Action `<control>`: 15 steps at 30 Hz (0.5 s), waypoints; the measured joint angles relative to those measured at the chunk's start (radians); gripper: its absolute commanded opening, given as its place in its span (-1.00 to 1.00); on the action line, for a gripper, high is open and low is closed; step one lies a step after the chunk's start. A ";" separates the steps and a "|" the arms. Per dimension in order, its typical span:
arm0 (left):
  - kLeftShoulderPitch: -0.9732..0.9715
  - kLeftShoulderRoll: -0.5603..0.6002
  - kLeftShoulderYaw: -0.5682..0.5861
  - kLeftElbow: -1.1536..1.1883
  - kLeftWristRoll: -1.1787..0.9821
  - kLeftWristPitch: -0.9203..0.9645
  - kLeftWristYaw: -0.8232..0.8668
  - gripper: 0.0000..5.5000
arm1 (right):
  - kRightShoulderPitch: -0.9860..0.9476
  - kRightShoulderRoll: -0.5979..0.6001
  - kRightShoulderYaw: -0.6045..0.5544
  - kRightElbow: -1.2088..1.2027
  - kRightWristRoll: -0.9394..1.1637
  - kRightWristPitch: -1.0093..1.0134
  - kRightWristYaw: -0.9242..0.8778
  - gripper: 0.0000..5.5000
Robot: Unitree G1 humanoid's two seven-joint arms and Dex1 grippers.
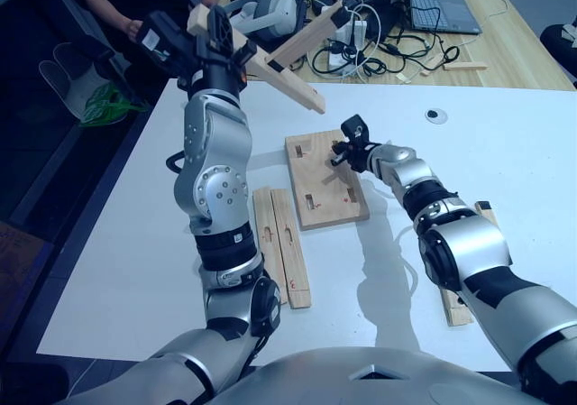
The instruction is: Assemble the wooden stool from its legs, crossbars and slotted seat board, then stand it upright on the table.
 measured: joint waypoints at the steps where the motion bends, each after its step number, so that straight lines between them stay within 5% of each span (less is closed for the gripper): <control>1: 0.000 0.000 0.000 0.000 0.000 0.000 -0.001 -0.63 | -0.006 0.001 0.012 0.000 -0.013 0.016 -0.028 -1.00; 15: 0.002 -0.007 0.013 -0.001 0.011 -0.020 -0.005 -0.63 | 0.050 -0.079 0.119 -0.102 -0.150 0.084 -0.131 -1.00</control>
